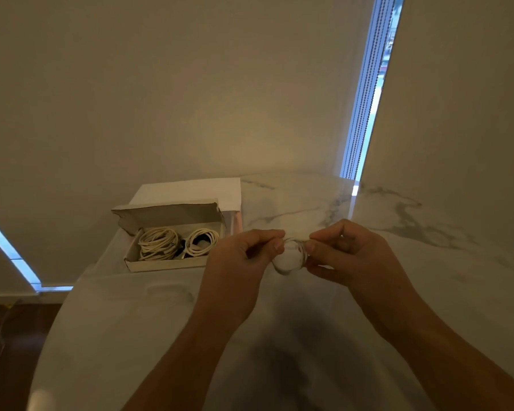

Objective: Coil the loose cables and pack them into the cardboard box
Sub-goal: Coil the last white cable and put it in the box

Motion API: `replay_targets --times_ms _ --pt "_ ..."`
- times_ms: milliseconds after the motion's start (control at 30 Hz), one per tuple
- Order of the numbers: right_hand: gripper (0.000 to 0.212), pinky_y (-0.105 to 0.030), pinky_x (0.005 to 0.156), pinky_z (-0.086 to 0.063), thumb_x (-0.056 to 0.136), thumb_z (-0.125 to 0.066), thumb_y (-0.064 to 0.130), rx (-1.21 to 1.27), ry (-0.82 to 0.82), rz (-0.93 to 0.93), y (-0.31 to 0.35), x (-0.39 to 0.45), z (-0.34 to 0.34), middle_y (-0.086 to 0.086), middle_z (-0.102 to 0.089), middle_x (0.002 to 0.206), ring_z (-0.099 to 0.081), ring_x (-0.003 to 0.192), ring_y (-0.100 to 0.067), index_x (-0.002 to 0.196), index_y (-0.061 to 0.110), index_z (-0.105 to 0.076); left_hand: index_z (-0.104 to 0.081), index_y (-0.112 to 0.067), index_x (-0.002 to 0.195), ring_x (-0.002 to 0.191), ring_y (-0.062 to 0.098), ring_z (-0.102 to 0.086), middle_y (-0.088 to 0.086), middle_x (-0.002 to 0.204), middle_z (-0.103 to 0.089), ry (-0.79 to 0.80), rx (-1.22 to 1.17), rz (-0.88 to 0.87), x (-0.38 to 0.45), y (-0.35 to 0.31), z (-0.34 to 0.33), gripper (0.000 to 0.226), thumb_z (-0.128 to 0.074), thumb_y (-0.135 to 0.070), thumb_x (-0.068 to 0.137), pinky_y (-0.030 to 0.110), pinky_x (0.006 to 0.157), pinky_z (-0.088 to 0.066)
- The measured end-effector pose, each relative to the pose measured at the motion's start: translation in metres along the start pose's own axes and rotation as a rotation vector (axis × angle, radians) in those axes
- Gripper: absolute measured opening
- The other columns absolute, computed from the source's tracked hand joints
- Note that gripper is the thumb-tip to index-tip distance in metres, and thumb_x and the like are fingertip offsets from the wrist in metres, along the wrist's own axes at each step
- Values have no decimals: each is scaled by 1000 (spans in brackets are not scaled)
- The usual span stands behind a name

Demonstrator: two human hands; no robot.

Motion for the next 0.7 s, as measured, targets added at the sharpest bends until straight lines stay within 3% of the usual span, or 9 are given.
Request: replay_targets --times_ms 67,133,233,400,500,567,700 --pt "7 -29 71 -60 85 -70 11 22 31 -24 4 2 -11 -6 -75 84 -73 79 -19 90 7 -67 -71 -32 111 90 -20 -56 -27 91 -64 -11 119 -9 2 2 13 21 -65 -29 91 -1 76 -40" --pt "6 -27 69 -60 86 -69 11 18 64 -33 10 7 -25 -5 -75 81 -73 77 -17 90 7 -68 -72 -32 112 84 -13 -59 -23 90 -67 16 179 24 3 7 26 22 -65 -33 91 6 74 -44" --pt "6 -26 69 -60 86 -69 10 9 121 -43 16 19 -48 -7 -73 81 -72 77 -17 88 5 -68 -74 -29 111 66 -1 -62 -10 80 -72 81 146 109 4 16 50 22 -67 -32 90 13 65 -49" --pt "9 -22 64 -59 87 -70 14 -159 203 27 24 41 -97 -4 -73 77 -72 70 -12 87 7 -66 -79 -28 95 68 4 -68 -8 78 -76 -1 55 199 7 31 95 10 -73 -26 87 12 58 -50" --pt "7 -35 68 -62 85 -71 19 -280 200 89 18 54 -124 -2 -71 75 -72 69 -14 82 15 -65 -79 -30 89 63 2 -66 -11 70 -74 -50 124 242 14 47 115 6 -76 -29 84 10 56 -46" --pt "8 -36 66 -62 82 -71 19 -338 170 118 13 62 -138 -1 -70 74 -70 69 -13 79 20 -64 -78 -30 86 61 0 -66 -10 68 -73 -79 195 267 22 56 124 3 -76 -30 83 8 53 -45" --pt "12 -11 53 -48 82 -71 17 -419 116 187 7 68 -159 3 -68 70 -65 64 -3 81 24 -62 -75 -26 83 55 -4 -63 -11 69 -69 -123 257 286 38 71 129 8 -74 -17 84 7 50 -42"
Point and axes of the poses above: each hand's wrist, its own x-axis towards the middle knuckle, its own z-axis out of the back of the hand, y = z × x, the point moved 4 cm from there along x, towards the middle knuckle
